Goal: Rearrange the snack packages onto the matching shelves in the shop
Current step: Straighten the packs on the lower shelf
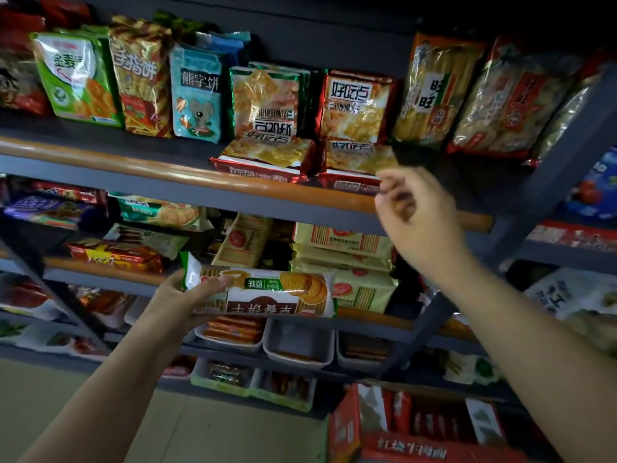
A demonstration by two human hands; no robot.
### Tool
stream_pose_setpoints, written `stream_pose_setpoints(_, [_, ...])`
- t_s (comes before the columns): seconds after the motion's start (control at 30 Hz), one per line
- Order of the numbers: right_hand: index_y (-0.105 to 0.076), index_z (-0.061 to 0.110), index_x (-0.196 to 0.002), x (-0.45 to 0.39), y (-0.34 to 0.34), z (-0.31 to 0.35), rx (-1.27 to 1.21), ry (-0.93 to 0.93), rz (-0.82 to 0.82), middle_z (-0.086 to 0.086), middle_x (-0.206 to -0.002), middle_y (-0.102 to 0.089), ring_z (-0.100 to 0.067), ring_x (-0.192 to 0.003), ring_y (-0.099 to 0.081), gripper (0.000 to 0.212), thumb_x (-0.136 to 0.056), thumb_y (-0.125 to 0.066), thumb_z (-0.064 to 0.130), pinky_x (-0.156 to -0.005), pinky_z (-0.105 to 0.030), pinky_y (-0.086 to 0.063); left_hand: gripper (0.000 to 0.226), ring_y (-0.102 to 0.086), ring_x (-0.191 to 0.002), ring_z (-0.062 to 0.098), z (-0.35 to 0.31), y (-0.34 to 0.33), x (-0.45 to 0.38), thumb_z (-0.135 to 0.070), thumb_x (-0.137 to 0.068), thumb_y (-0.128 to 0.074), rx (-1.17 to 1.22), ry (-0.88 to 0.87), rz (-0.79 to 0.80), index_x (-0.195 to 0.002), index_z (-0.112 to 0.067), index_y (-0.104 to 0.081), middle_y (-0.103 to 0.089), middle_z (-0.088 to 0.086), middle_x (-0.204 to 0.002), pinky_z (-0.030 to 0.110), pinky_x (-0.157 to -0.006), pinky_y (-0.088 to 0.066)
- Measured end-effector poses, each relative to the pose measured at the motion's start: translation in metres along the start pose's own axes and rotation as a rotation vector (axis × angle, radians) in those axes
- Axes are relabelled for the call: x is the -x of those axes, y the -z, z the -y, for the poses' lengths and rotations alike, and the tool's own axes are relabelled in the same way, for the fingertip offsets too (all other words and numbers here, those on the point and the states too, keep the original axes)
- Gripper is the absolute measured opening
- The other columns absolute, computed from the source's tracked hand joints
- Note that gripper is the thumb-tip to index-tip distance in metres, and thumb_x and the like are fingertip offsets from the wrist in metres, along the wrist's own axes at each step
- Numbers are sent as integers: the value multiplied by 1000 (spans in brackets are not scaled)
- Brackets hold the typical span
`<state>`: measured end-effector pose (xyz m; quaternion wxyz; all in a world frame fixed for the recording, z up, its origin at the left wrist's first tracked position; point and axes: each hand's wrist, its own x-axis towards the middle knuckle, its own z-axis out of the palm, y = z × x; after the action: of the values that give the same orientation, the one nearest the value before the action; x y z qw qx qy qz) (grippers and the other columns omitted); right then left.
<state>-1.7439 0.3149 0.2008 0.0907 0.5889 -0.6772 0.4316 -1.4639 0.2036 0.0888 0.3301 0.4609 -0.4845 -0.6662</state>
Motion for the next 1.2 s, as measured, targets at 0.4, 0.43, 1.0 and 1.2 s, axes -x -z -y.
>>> stream_pose_setpoints(0.4, [-40, 21, -139, 191, -16, -88, -9, -845, 644, 2, -128, -49, -12, -105, -55, 53, -93, -53, 43, -85, -23, -45, 18, -63, -83, 23, 74, -77, 0, -16, -82, -67, -67, 218, 122, -97, -15, -56, -66, 7, -89, 32, -62, -52])
stream_pose_setpoints(0.43, [-38, 20, -140, 200, -9, -95, -34, -942, 648, 1, -130, -50, -13, -103, -55, 55, -93, -51, 46, -84, -25, -45, 23, -63, -84, 24, 80, -90, 0, -17, -82, -68, -79, 236, 149, -102, -13, -56, -66, 7, -88, 32, -63, -51])
stream_pose_setpoints(1.0, [-50, 28, -111, 249, 93, -146, -846, -1435, 80, 10, -114, -49, -31, -97, -69, 18, -97, -47, 37, -89, -42, -54, 67, -66, -100, 26, 111, -242, 35, -33, -62, -75, -80, 318, 420, -121, -12, -53, -69, 9, -109, 39, -80, -53])
stream_pose_setpoints(1.2, [-52, 21, -120, 251, 102, -160, -833, -1398, 72, -4, -116, -64, -26, -94, -71, 41, -86, -59, 44, -83, -38, -58, 102, -61, -111, 23, 117, -260, 33, -50, -46, -88, -125, 317, 510, -132, -16, -45, -62, 6, -124, 41, -90, -54])
